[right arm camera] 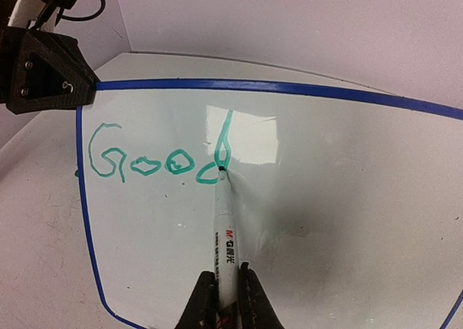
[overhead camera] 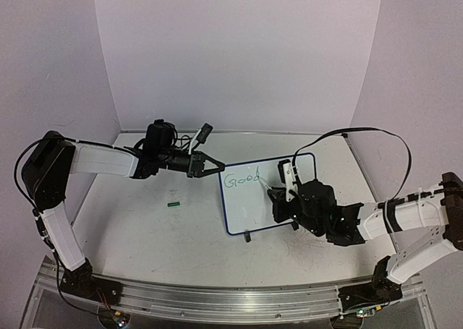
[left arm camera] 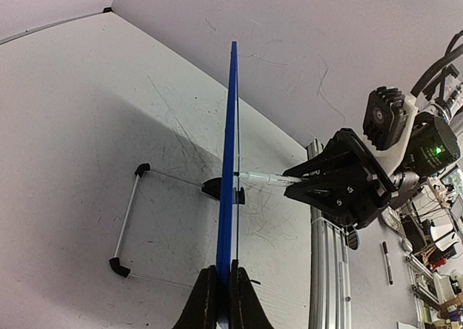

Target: Write a sentence on the whiteboard

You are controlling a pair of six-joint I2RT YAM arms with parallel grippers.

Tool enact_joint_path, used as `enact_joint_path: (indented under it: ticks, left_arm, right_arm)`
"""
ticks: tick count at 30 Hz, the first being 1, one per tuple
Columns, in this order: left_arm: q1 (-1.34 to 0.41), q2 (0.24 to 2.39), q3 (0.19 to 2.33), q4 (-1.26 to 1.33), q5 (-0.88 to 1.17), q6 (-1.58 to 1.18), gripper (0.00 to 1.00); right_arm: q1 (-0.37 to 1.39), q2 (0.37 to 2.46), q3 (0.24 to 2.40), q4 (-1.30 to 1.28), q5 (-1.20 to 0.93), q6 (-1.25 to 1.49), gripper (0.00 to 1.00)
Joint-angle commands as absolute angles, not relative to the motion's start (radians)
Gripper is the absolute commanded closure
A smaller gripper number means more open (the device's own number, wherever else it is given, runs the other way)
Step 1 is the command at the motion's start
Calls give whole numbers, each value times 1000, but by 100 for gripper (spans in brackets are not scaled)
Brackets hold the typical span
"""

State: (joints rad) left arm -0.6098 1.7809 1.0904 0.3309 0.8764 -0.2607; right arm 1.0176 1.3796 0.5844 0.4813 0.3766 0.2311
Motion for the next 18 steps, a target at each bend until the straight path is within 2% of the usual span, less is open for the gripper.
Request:
enact_joint_path:
  ticks: [1,7,11,15,18]
  left_arm:
    - [-614,1728,1088,330,890,-235,100]
    - [-614,1729,1087,330,888,-235,100]
    - [-614,1726,1085,330,877,-233,99]
    - [-614,1718,1088,329,866,-233,94]
    - [-613,1710,1087,326,859,-235,86]
  right_arm:
    - [1012,1356,558,403,416,258,100]
    - [1019,1279,560,376,384,255,100]
    - [1035,1126,571,353,360,251,100]
    - [1024,1095,574,347,389,212,100]
    - [999,1113,563,362,386,207,100]
